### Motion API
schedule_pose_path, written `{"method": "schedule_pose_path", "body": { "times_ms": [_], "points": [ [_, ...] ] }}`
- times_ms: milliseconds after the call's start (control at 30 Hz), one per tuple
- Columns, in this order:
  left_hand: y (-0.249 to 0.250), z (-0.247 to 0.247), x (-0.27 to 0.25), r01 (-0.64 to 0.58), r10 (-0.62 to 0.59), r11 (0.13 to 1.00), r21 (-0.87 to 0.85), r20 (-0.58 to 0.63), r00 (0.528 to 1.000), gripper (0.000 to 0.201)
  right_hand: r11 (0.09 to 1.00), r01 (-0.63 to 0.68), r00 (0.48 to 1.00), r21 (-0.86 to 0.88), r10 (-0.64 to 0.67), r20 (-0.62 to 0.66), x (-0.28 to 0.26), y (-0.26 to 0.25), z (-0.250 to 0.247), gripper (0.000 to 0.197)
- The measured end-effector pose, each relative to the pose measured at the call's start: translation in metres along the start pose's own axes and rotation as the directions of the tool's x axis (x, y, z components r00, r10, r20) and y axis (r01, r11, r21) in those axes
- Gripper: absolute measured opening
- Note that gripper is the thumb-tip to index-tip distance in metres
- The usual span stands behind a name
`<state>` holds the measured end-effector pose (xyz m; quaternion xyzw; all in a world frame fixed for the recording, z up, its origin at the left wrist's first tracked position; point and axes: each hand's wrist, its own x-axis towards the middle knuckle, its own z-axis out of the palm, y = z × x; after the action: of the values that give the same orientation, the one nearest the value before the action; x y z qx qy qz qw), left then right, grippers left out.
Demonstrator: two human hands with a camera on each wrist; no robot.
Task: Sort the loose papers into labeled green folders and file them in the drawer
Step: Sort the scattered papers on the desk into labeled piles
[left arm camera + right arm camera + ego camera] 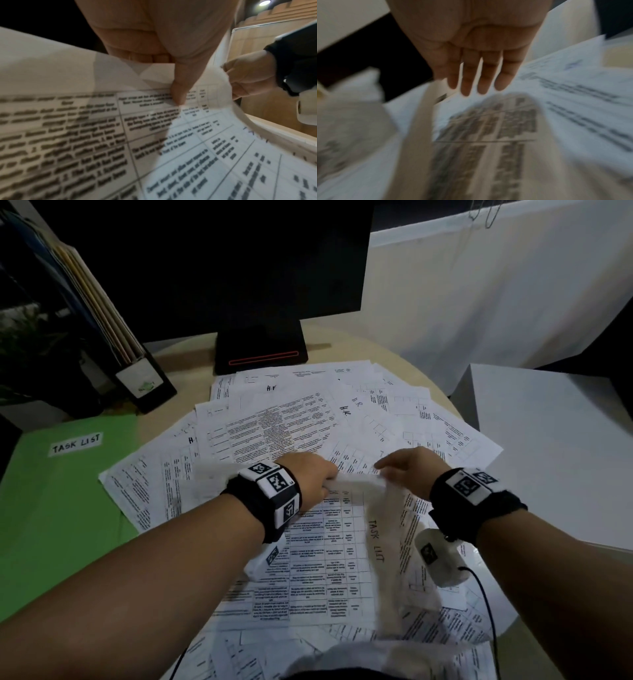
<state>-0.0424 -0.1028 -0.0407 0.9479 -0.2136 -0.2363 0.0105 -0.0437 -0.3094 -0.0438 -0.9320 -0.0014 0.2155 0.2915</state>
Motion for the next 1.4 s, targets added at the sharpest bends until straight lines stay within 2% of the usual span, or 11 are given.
{"method": "schedule_pose_path", "body": {
  "times_ms": [67, 200, 367, 500, 600, 733, 833, 967, 1100, 1267, 1400],
  "points": [
    [0.000, 0.004, -0.003, 0.045, -0.043, 0.995, -0.092, 0.015, 0.999, 0.010, 0.990, -0.126, 0.985, 0.057, 0.131, -0.108, 0.005, 0.016, -0.002, 0.031],
    [-0.002, 0.018, -0.006, 0.135, -0.128, 0.970, -0.200, 0.052, 0.990, 0.057, 0.899, -0.349, 0.937, -0.264, 0.337, -0.091, 0.010, 0.036, -0.006, 0.054],
    [-0.005, 0.023, -0.005, 0.113, -0.104, 0.983, -0.147, 0.064, 0.992, 0.015, 0.897, -0.384, 0.914, -0.219, 0.403, 0.050, 0.010, 0.045, -0.003, 0.092],
    [-0.008, 0.028, -0.005, 0.122, -0.132, 0.967, -0.222, -0.031, 0.991, 0.017, 0.917, -0.378, 0.916, -0.125, 0.391, 0.093, 0.009, 0.044, 0.001, 0.077],
    [-0.014, 0.029, -0.007, 0.170, -0.210, 0.943, -0.287, -0.116, 0.971, 0.010, 0.937, -0.336, 0.941, -0.091, 0.338, 0.004, 0.006, 0.041, 0.007, 0.057],
    [-0.021, 0.021, -0.011, 0.213, -0.326, 0.883, -0.419, -0.220, 0.919, 0.012, 0.989, -0.123, 0.991, 0.076, 0.127, -0.039, 0.002, 0.029, 0.015, 0.035],
    [-0.026, 0.018, -0.008, 0.230, -0.413, 0.757, -0.611, -0.176, 0.894, 0.027, 0.998, -0.019, 0.999, 0.055, 0.017, 0.030, 0.000, 0.017, 0.015, 0.024],
    [-0.027, 0.030, -0.013, 0.158, -0.369, 0.543, -0.825, -0.066, 0.927, 0.040, 0.999, -0.052, 0.991, 0.003, 0.052, -0.126, 0.004, 0.014, 0.015, 0.012],
    [-0.030, 0.045, -0.018, 0.192, -0.375, 0.567, -0.801, -0.043, 0.926, 0.040, 0.986, -0.152, 0.966, 0.065, 0.162, -0.202, 0.005, 0.016, 0.013, 0.028],
    [-0.033, 0.038, -0.022, 0.107, -0.498, 0.427, -0.898, -0.135, 0.857, 0.021, 0.938, -0.264, 0.925, 0.226, 0.313, -0.215, 0.008, 0.021, 0.014, 0.079],
    [-0.034, 0.029, -0.023, 0.084, -0.546, 0.336, -0.938, -0.122, 0.829, 0.008, 0.794, -0.144, 0.943, 0.591, 0.291, -0.161, 0.005, 0.016, 0.012, 0.054]
  ]
}}
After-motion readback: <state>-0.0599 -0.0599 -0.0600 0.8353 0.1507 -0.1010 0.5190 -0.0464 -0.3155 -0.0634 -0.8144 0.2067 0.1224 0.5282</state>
